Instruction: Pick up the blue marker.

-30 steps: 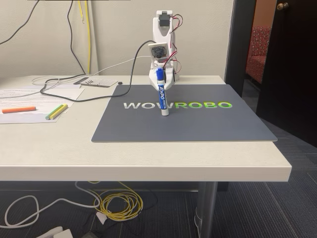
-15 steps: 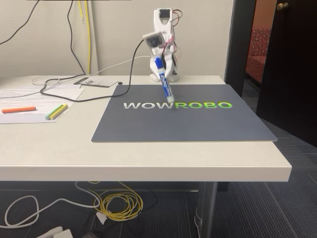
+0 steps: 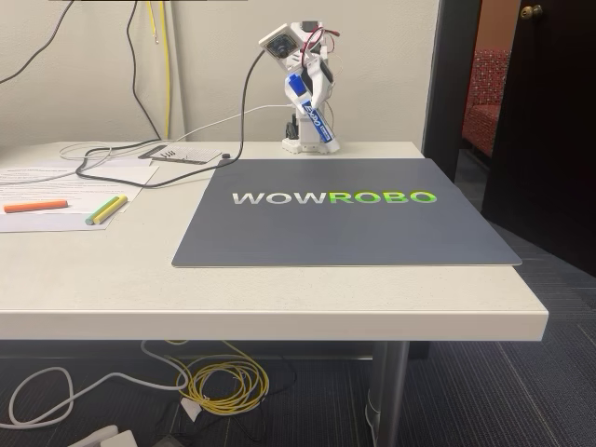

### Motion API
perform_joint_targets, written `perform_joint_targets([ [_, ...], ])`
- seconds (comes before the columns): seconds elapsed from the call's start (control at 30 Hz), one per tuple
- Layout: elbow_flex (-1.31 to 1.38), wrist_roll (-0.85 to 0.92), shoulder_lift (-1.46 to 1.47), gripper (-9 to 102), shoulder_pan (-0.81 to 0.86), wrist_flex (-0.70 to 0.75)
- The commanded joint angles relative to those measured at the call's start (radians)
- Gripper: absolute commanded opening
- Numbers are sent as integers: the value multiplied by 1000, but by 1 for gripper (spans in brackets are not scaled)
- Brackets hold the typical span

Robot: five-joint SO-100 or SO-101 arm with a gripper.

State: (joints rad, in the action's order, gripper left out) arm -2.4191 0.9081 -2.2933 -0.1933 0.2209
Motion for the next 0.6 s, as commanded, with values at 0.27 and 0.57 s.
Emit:
perform_joint_targets([
  [0.27,14,-360,-262,6,-37,334],
  [0.57,0,-680,-308,6,-55,442],
])
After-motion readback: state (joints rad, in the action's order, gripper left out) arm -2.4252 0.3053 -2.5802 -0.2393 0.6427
